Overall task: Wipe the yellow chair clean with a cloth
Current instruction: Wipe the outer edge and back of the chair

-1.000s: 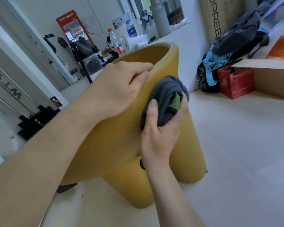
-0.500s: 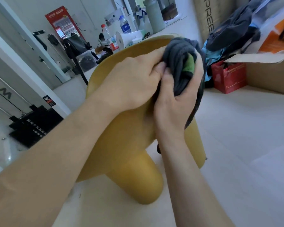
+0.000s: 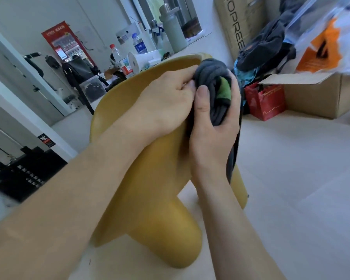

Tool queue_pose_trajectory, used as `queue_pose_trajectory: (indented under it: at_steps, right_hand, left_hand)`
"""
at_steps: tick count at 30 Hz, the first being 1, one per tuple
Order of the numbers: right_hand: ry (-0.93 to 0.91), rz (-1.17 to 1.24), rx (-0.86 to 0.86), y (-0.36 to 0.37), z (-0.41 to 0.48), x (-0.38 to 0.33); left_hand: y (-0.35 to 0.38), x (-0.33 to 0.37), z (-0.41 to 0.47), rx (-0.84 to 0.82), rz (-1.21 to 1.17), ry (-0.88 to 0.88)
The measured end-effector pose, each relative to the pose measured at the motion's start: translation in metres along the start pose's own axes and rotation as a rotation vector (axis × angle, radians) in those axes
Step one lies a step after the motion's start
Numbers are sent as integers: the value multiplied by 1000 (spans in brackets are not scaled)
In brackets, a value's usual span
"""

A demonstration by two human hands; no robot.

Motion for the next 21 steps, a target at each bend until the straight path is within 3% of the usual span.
queue_pose_trajectory:
  at_steps: [2, 4, 6, 8, 11, 14, 21]
  right_hand:
    - [39, -82, 98, -10, 17, 17]
    - [271, -155, 130, -24, 23, 46]
    - [553, -156, 110, -42, 14, 79]
    - [629, -138, 37, -48, 6, 79]
    - [279, -76, -26, -28, 31, 29]
    - [-64, -140, -101, 1, 53, -9]
    - [-107, -142, 3, -12, -44, 2]
  left_hand:
    - [10, 11, 10, -5, 64, -57]
    - [12, 13, 15, -26, 124, -122]
    - [11, 14, 14, -25, 99, -138]
    - [10, 14, 14, 63, 80, -110]
    - [8, 15, 16, 270, 88, -20]
    - [6, 14, 10, 371, 91, 56]
    - [-3, 15, 1, 370, 101, -8]
Point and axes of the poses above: each hand's wrist, its own z-axis towards the middle knuckle, its own y-axis out of the palm, x = y × z, the point moved 1 cm from there along z, towards the middle knuckle, and after that the axes turned 7 degrees about -z, right-handed, at the moved point
